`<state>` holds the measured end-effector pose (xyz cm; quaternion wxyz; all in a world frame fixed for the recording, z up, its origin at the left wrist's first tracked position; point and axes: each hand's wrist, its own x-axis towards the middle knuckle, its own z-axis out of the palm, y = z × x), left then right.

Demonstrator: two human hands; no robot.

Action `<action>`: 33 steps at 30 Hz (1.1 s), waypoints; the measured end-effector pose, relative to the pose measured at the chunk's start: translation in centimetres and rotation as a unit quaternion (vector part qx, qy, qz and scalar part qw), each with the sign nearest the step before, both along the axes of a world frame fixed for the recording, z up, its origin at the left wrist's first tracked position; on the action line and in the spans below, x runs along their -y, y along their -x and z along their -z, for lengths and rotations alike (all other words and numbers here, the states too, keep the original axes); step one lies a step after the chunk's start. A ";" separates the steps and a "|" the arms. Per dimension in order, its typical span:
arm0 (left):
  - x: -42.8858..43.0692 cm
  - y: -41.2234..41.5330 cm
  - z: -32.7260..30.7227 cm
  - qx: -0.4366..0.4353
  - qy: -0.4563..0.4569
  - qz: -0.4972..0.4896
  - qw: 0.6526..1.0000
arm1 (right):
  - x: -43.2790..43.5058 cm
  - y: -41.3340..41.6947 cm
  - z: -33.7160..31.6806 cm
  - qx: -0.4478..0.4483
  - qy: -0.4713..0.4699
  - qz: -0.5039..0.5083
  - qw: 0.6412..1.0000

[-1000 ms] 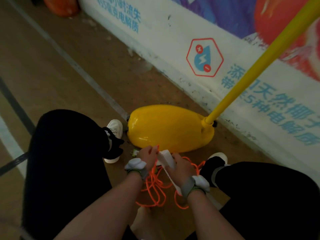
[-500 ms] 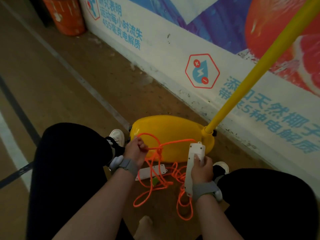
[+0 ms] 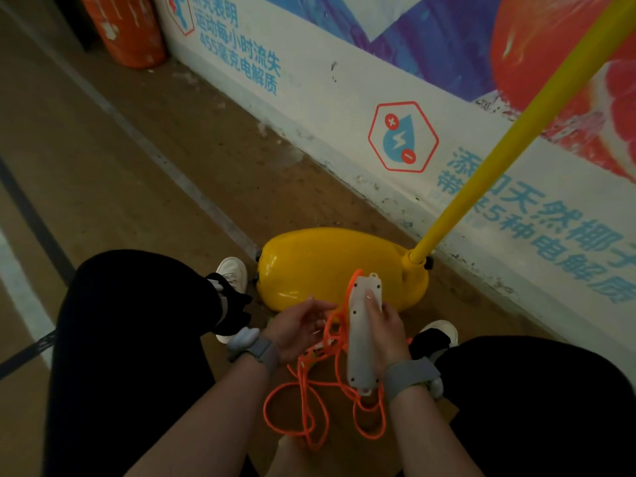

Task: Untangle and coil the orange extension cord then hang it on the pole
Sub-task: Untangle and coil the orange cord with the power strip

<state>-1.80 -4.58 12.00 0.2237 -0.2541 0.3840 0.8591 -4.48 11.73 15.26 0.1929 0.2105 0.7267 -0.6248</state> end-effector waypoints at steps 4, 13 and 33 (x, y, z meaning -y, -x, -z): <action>-0.4 -0.3 1.7 -0.080 0.242 0.069 0.964 | 0.6 -0.5 0.7 0.039 0.030 0.015 0.999; -1.2 -0.7 2.4 -0.108 0.305 0.039 0.946 | 0.1 -0.1 1.6 0.111 0.015 0.005 0.994; 2.8 -0.1 2.9 0.017 0.436 -0.198 0.878 | 0.0 -0.4 1.7 -0.059 -0.401 -0.411 0.817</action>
